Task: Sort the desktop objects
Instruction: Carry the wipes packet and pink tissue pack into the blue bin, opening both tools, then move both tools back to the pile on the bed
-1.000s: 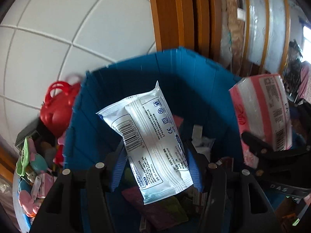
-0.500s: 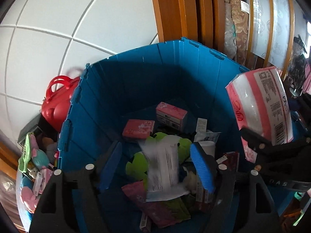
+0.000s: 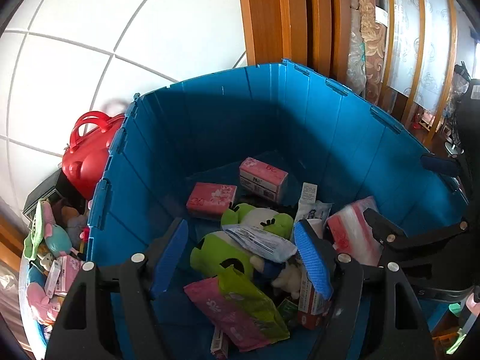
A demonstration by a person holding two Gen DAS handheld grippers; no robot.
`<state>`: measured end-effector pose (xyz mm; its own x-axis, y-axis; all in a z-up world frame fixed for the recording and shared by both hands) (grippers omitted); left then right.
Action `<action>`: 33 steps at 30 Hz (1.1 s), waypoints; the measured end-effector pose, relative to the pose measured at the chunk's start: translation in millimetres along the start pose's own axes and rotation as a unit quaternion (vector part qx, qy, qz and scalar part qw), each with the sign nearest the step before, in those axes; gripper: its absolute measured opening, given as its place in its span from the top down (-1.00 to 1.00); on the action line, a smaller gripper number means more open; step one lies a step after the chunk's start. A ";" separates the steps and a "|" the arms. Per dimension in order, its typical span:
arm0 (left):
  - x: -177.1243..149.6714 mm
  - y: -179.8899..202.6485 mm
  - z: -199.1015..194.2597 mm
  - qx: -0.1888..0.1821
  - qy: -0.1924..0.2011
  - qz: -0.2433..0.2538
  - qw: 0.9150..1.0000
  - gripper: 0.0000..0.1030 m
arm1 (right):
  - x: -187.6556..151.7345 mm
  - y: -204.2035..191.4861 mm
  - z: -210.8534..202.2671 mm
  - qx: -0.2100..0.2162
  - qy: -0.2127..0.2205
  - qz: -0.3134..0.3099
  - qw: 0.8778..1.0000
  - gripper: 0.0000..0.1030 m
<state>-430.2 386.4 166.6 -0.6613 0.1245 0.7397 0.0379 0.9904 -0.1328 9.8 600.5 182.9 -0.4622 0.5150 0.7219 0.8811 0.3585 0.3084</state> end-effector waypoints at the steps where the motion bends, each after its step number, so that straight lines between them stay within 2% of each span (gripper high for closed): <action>1: -0.1 0.1 -0.3 0.001 0.001 -0.001 1.000 -0.42 | 0.2 1.0 -0.1 0.000 0.001 0.003 1.000 -0.94; 6: -1.3 -2.9 -3.4 0.007 0.012 -0.012 1.000 -0.42 | 0.0 3.8 -2.6 -0.005 0.013 0.010 1.000 -0.95; 11: -8.6 -7.4 -34.9 0.049 0.068 -0.008 0.996 -0.42 | 1.1 10.6 -6.0 0.008 0.022 0.030 0.999 -1.00; 14: -24.9 -20.3 -70.9 0.057 0.109 -0.018 0.992 -0.42 | 0.0 20.0 -7.4 0.021 0.012 0.068 0.997 -1.00; 15: -35.9 -31.2 -90.6 0.069 0.133 -0.029 0.988 -0.42 | -1.9 21.3 -10.0 0.030 0.008 0.086 0.996 -1.00; 17: -50.5 -49.5 -111.7 0.084 0.157 -0.045 0.983 -0.42 | -5.5 17.1 -20.7 0.071 0.003 0.123 0.990 -1.00; 19: -73.2 -75.2 -131.9 0.104 0.175 -0.075 0.976 -0.42 | -4.7 2.3 -40.9 0.132 0.009 0.157 0.979 -1.00; 20: -85.5 -88.9 -139.8 0.116 0.182 -0.089 0.972 -0.42 | -2.0 -9.7 -59.7 0.172 0.031 0.170 0.970 -1.00; 23: -124.9 -129.7 -152.0 0.165 0.177 -0.118 0.963 -0.42 | 4.8 -45.6 -109.0 0.255 0.095 0.172 0.947 -1.00; 25: -159.7 -162.1 -151.0 0.199 0.150 -0.133 0.959 -0.43 | 5.9 -81.5 -142.4 0.319 0.135 0.158 0.924 -1.00; 27: -194.1 -191.9 -146.9 0.223 0.127 -0.145 0.956 -0.43 | 4.6 -116.6 -161.5 0.360 0.155 0.140 0.910 -1.00; 28: -210.7 -205.9 -143.6 0.231 0.115 -0.151 0.954 -0.43 | 2.6 -140.5 -169.4 0.370 0.158 0.123 0.907 -1.00; 29: -227.7 -220.2 -139.9 0.239 0.102 -0.158 0.953 -0.43 | 0.6 -163.4 -173.9 0.367 0.154 0.105 0.911 -1.00; 30: -256.6 -244.5 -133.3 0.245 0.079 -0.175 0.950 -0.43 | -1.9 -190.7 -176.1 0.356 0.142 0.084 0.920 -1.00; 31: -271.7 -257.9 -128.4 0.246 0.067 -0.186 0.949 -0.43 | -3.6 -213.1 -176.1 0.345 0.132 0.069 0.927 -1.00; 33: -328.3 -305.5 -112.4 0.241 0.030 -0.231 0.942 -0.42 | -9.4 -263.6 -174.5 0.338 0.114 0.031 0.934 -1.00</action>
<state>-140.5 49.6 38.6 -0.4796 -0.2958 0.8261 -0.5977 0.7994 -0.0607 -200.6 365.4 202.9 -0.3102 0.3995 0.8626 0.6051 0.7828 -0.1449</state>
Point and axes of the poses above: each gripper's, at about its wrist camera, not at the fingertips, and z roughly the way its jaws point, y to its right, x to its top, the point moved 3 cm from there along z, roughly the way its jaws point, and after that the axes turned 15 degrees about z, right-handed, at the moved point
